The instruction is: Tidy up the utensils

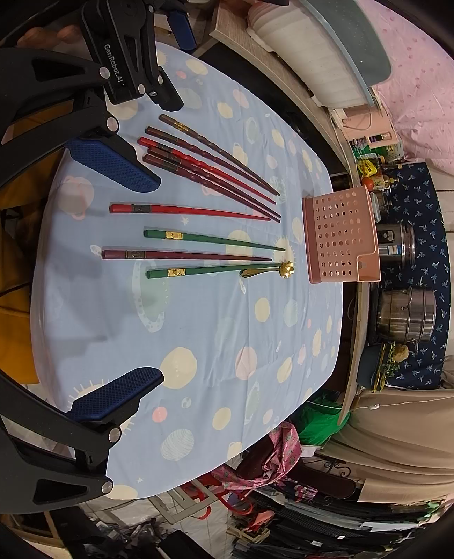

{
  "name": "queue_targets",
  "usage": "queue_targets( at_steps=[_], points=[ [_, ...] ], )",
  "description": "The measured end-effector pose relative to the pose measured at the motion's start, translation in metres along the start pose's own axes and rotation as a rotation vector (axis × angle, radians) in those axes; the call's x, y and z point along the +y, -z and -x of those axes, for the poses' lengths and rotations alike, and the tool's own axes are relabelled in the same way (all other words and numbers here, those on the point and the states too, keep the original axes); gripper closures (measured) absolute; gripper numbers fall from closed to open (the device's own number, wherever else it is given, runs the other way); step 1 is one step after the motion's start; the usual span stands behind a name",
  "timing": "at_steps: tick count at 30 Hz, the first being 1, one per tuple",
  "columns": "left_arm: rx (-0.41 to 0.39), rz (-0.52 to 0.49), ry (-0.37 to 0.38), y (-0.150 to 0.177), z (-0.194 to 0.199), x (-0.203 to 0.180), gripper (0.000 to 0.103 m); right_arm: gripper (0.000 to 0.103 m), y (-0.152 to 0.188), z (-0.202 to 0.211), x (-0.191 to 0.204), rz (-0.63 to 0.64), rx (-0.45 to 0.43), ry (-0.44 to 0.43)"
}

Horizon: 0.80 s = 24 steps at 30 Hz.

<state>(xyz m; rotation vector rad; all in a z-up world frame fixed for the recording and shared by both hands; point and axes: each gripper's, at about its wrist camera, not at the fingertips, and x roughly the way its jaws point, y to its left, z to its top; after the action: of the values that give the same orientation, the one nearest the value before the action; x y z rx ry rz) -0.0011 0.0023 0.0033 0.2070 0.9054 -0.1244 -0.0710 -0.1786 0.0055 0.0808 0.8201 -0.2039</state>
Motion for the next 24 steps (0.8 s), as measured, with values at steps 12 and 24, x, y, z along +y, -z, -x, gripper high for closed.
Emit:
queue_targets(
  at_steps=[12,24],
  points=[
    [0.000,0.001,-0.001,0.000,0.000,0.000,0.007,0.007,0.000,0.000,0.000,-0.001,0.001,-0.001],
    [0.024,0.035,0.010,-0.001,-0.010,0.011,0.007,0.007,0.003,-0.006,-0.001,-0.011,0.011,0.000]
  ],
)
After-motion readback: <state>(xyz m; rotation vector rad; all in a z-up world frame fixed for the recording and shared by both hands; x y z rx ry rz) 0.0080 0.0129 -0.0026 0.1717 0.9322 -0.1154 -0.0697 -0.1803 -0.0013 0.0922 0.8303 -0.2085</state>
